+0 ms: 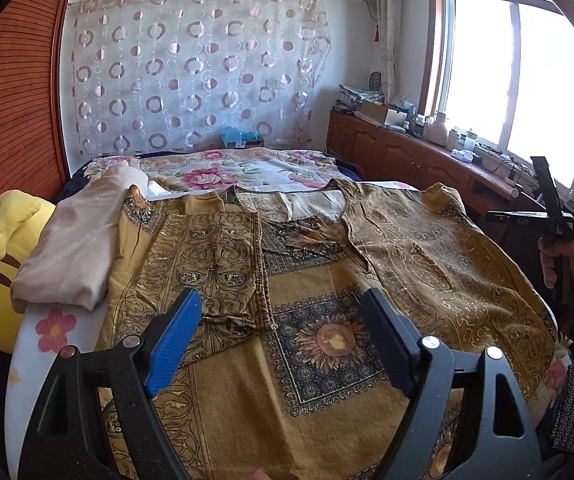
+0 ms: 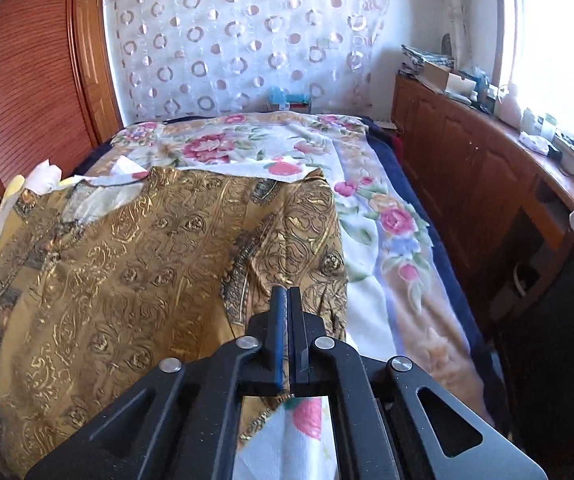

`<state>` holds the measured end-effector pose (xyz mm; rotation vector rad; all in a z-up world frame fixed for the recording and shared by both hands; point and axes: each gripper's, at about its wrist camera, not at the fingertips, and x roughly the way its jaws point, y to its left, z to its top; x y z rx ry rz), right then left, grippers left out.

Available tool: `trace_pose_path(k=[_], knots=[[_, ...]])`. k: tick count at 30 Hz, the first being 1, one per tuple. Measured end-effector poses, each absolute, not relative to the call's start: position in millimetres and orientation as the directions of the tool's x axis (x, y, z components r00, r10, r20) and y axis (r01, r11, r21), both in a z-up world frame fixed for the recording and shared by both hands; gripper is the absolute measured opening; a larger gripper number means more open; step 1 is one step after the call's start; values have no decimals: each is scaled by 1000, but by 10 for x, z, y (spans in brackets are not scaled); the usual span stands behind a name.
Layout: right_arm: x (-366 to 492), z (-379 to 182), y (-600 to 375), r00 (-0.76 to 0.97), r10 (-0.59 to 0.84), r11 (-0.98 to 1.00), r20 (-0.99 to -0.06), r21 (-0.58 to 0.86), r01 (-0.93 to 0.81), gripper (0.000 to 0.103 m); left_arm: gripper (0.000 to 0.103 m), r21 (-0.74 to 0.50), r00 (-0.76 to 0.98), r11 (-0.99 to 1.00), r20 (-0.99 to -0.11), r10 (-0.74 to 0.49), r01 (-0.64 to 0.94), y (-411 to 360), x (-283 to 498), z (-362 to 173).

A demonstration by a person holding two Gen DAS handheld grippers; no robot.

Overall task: Fold small clothes
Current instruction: 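Grasp the opposite side edge of the shirt with the right tool and lift, then fold the held side over the shirt body and open the right tool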

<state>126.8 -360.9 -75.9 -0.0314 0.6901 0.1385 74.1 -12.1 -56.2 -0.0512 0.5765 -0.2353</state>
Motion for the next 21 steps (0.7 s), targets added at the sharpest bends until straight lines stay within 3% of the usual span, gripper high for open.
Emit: trace_pose_path(k=[2,4,6,10,16,20,21], knots=[[1311,-846,-3639,750,106,992,-653,21,-122,6,83,-116,809,970,-536,-243,214,-131,734,-572],[1361,-924,-3670,734,79,996,-674,17,-92,23,83,-114,804,969,-542,-245,218,-158,736,-589],[1382,-1020,-3745,718,69,997,-693,32,-65,31,83,-115,799,968,-548,-248,222,-189,749,-609],[1412,-1156,-3898,684,120,991,-720,125,-42,37,83,-114,779,966,-572,-255,232,-241,779,-674],[1424,-1208,-4062,649,197,972,-735,235,-29,37,83,-84,735,969,-637,-230,230,-333,873,-841],[1430,-1145,-4094,654,213,971,-726,234,-57,18,83,-71,710,971,-670,-216,229,-355,919,-926],[1414,-1093,-4066,665,188,978,-723,201,-58,9,83,-69,706,971,-674,-215,230,-360,922,-939]])
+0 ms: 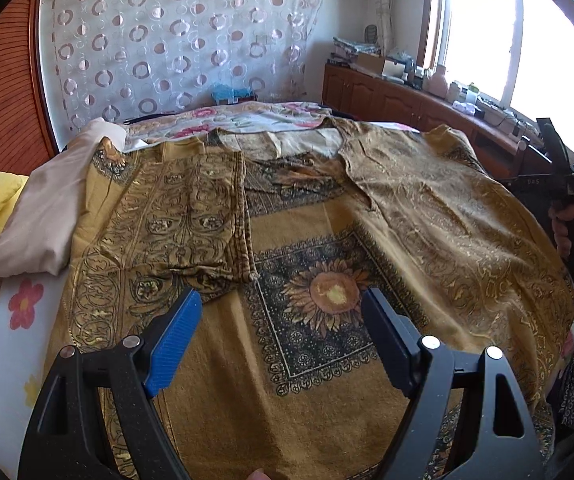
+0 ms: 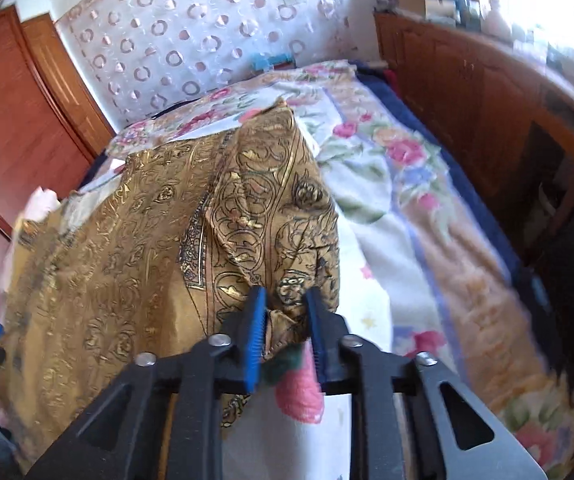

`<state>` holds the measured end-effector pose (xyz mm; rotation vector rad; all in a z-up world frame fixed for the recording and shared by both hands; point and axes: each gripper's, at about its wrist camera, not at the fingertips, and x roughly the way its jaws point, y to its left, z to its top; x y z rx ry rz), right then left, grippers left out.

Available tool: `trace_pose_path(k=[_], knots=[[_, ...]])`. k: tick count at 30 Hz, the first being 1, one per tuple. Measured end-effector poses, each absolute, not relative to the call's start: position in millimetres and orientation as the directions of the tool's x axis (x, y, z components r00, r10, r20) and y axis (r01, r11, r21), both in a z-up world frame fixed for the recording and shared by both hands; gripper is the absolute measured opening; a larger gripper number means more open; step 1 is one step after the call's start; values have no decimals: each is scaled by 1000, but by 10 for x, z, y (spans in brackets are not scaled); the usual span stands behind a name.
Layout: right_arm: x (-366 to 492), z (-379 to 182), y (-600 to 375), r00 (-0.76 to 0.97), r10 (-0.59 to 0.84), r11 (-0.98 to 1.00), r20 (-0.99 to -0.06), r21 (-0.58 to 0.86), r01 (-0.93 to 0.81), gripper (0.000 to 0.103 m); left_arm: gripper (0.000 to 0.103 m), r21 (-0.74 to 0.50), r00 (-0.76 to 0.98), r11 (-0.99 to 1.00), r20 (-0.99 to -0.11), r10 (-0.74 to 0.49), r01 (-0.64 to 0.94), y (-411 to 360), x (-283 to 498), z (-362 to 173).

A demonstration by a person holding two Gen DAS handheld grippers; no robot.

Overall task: Fold small clothes
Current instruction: 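Fold the held side over the shirt body and open the right tool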

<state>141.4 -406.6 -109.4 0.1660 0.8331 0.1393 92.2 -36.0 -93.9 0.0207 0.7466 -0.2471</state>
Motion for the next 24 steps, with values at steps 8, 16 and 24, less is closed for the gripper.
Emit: trace_pose_path(k=[8,16,24], knots=[[1163,-743,-3716,808,51,997,-587,-18,-76,5,83,-79,693,971,-687,-218,228,-361,912,-966],[961,-782,-3140,781,181,960,-597,-65,-273,6,83,-80,672,973,-711,-207,216,-365,948,-994],[1128,-1192,-2976,688,200,941,-697,-60,-334,6,83,-97,663,973,-717,-214,209,-328,967,-1011]])
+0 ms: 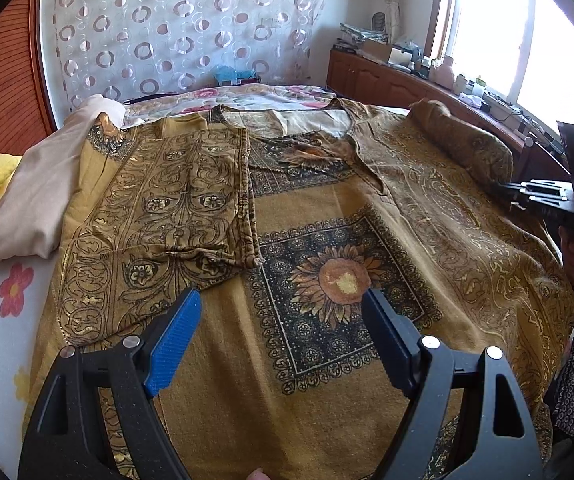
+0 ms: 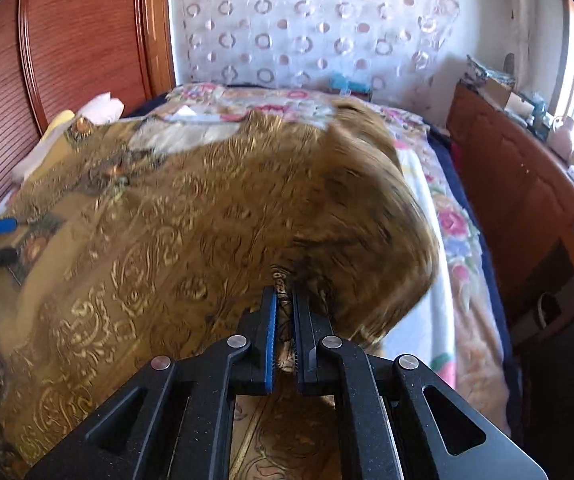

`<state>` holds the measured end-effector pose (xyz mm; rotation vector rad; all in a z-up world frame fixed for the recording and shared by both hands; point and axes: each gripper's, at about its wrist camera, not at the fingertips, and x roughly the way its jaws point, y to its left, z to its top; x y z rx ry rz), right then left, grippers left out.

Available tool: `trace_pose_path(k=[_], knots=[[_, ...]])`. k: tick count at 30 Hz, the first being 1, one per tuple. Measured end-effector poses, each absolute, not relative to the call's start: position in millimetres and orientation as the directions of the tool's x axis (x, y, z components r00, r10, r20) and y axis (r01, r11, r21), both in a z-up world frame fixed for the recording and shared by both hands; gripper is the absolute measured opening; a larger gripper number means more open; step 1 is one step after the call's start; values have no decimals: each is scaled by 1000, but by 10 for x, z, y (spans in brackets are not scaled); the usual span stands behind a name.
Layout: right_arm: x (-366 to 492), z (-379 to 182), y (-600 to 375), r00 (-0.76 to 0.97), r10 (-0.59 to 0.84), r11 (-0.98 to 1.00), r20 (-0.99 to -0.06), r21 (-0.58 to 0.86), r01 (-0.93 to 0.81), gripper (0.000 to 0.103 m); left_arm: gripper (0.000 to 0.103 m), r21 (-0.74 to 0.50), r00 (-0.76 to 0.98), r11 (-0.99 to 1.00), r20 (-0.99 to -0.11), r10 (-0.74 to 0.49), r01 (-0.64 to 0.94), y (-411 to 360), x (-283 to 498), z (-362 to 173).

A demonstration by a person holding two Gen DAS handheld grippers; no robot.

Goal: Fold small clothes

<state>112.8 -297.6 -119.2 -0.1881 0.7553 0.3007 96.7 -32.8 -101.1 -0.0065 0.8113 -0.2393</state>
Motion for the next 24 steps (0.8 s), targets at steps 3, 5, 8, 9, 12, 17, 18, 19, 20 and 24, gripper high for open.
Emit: trace_pose_path(k=[3,5,8,9,12,17,18,19,20,24], knots=[[1129,-1188,-2967,681,193,939,-707,-67,-336,13,83,-97,663,974,-718,-213,207,-331,966,-1012],[1081,-1125,-2990,678,195,939,-709,-63,-337,16,83,-94,663,974,-719,-210,207,-337,964,-1013],[986,-985,-2976,698,202,939,-687,-67,-338,26,83,-92,663,974,-720,-208,206,-338,971,-1013],[964,-933,-2976,710,207,939,-673,-67,-338,29,83,-92,662,974,-720,-208,206,-335,973,-1013],[879,-749,-3061,750,208,944,-628,-73,-323,37,83,-91,661,974,-721,-208,206,-328,963,-1018],[1112,-702,-3256,761,150,969,-631,-58,-239,39,83,-91,660,974,-722,-206,205,-327,965,-1016],[1180,-735,-3266,757,141,973,-638,-53,-226,39,83,-91,660,974,-722,-206,205,-326,964,-1017],[1249,-774,-3283,747,136,975,-650,-47,-218,39,83,-92,660,974,-722,-207,206,-325,962,-1016],[1314,-815,-3292,735,135,976,-664,-39,-214,39,83,-92,660,974,-722,-208,206,-325,961,-1016],[1588,-954,-3183,673,169,975,-720,20,-223,39,83,-92,659,974,-723,-208,206,-327,963,-1016]])
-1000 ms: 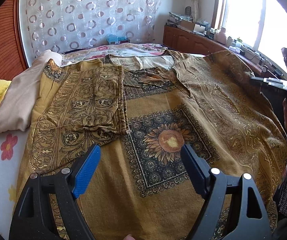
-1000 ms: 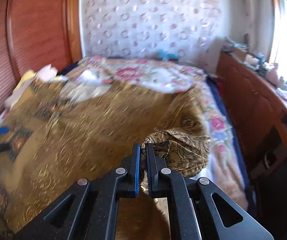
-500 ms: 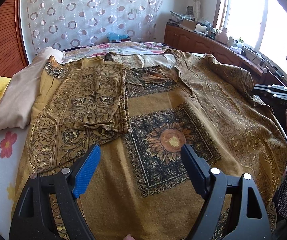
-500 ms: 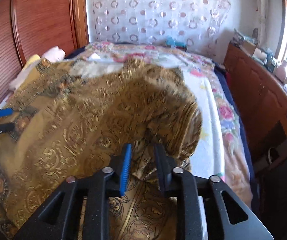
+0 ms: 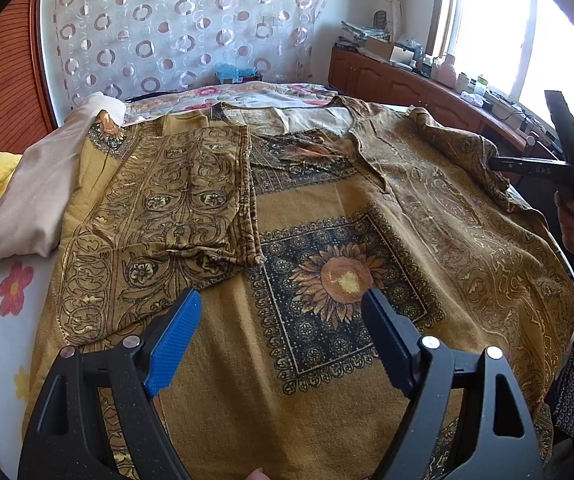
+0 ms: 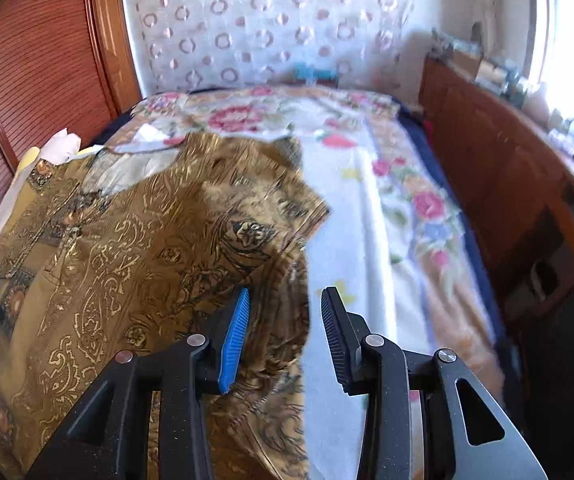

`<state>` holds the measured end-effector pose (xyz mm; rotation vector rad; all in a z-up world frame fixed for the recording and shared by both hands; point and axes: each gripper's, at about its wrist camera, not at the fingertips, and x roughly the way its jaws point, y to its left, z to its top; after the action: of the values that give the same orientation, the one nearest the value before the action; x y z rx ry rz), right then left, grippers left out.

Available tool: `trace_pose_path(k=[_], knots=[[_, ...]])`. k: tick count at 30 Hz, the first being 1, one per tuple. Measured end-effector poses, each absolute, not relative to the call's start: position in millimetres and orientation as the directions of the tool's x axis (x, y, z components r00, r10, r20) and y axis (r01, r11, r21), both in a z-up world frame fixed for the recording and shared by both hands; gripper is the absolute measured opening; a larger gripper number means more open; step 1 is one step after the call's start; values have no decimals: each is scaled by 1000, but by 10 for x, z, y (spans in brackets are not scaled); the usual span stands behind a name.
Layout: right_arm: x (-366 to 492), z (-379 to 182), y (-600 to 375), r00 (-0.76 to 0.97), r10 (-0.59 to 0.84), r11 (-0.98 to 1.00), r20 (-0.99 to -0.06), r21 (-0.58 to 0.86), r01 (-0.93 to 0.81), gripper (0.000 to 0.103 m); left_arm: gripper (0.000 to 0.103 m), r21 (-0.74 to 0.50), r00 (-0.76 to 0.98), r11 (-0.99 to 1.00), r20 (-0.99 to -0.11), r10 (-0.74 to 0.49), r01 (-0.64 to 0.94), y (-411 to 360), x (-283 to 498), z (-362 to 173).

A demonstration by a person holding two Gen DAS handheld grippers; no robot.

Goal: Fold small clothes

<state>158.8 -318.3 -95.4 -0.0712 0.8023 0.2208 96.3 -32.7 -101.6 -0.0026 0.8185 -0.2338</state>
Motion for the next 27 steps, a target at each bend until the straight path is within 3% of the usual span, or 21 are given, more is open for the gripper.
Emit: trace_pose_path(k=[2,4,11,12,15,20,27], knots=[[1611,-903,-3167,675,187,970,-714,23,-244,32,83,-92,657,974,-725,-207,206,-330,967,-1022],[1674,-866,-3123,676,222,959,-703,31,-283,10,83,-88,656,974,-726,-205,207,-340,964,-1025],[1624,-550,-2701,705,312,913,-637,-4,-408,8,83,-91,658,975,-724,-206,205,-340,960,-1019],[1562,-537,-2636,706,321,906,-632,-12,-423,8,83,-93,658,974,-724,-207,205,-336,962,-1020],[1506,-579,-2459,691,334,883,-641,-43,-467,30,83,-90,657,974,-726,-206,206,-341,961,-1020],[1478,-703,-2522,685,312,885,-658,-61,-462,31,83,-86,659,974,-724,-204,207,-338,958,-1017],[1746,-813,-2762,706,191,946,-682,-64,-318,43,83,-83,662,976,-723,-199,203,-332,959,-1018]])
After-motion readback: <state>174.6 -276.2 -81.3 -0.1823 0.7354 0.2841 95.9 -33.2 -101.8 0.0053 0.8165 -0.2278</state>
